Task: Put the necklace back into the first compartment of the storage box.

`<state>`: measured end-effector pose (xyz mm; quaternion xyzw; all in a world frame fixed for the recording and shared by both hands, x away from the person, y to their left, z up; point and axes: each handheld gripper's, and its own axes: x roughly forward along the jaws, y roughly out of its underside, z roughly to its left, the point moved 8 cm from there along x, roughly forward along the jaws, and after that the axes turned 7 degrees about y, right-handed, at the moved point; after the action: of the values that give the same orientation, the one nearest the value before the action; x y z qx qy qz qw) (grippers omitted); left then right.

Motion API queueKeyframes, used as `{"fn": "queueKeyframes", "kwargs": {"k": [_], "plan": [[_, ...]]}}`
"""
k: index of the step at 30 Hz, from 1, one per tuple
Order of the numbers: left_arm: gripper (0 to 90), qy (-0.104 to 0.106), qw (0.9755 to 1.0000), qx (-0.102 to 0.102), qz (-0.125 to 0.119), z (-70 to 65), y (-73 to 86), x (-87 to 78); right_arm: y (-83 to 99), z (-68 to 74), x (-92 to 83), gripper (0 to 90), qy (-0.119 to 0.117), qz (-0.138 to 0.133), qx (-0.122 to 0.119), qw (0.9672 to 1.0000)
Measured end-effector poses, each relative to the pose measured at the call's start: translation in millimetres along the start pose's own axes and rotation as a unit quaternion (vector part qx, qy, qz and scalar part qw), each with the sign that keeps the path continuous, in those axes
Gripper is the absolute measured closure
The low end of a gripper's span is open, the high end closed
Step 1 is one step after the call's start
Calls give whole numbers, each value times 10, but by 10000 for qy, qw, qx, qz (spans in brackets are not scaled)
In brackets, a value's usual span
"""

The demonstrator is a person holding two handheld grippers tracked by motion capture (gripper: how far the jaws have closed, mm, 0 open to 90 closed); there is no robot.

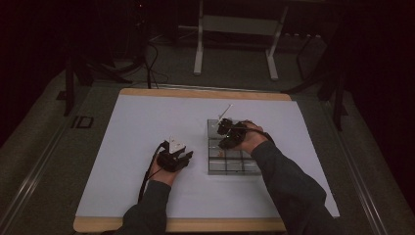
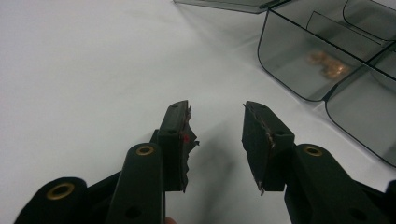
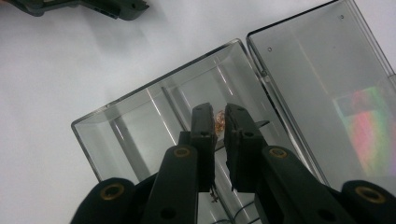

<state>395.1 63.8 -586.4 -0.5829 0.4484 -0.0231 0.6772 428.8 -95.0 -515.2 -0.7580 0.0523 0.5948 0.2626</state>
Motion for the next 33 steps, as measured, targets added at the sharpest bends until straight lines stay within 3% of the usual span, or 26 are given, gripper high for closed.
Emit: {"fn": "queueKeyframes", "kwargs": {"k": [33], "plan": [[616,9,10000,-2,5,-1,1,2,137,-190,-129,808,129,-174,219,9995]]}}
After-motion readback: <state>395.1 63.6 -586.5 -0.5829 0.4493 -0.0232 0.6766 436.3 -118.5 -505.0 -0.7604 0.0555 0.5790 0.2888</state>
